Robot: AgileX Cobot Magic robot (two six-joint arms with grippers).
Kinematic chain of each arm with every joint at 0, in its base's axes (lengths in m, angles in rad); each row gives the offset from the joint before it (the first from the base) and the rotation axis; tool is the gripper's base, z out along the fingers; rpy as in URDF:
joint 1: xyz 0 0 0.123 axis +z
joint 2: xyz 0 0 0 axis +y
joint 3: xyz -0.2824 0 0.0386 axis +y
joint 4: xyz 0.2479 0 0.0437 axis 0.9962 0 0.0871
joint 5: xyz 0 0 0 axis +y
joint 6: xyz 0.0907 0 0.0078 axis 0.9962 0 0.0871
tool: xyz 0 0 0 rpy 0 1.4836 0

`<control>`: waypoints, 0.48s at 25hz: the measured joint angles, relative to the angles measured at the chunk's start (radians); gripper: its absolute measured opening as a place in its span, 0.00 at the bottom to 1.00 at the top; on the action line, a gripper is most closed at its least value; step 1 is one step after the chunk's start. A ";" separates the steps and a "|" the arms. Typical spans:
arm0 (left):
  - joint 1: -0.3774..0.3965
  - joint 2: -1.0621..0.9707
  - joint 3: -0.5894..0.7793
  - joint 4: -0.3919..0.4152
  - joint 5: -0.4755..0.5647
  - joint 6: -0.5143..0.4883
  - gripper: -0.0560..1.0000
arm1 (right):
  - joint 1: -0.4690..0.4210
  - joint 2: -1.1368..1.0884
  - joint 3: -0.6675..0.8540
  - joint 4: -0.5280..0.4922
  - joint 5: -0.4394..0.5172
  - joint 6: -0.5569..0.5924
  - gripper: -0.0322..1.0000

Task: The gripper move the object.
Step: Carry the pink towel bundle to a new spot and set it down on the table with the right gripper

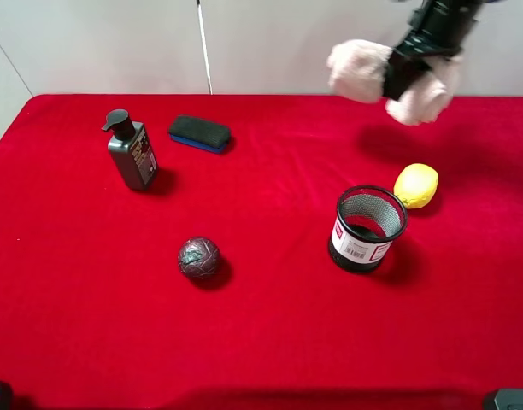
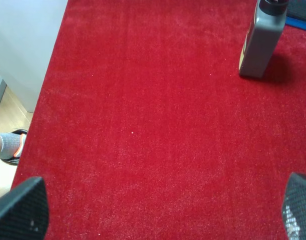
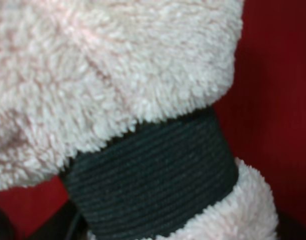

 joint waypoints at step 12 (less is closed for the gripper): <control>0.000 0.000 0.000 0.000 0.000 0.000 0.92 | -0.228 -0.262 0.341 -0.039 -0.094 0.000 0.41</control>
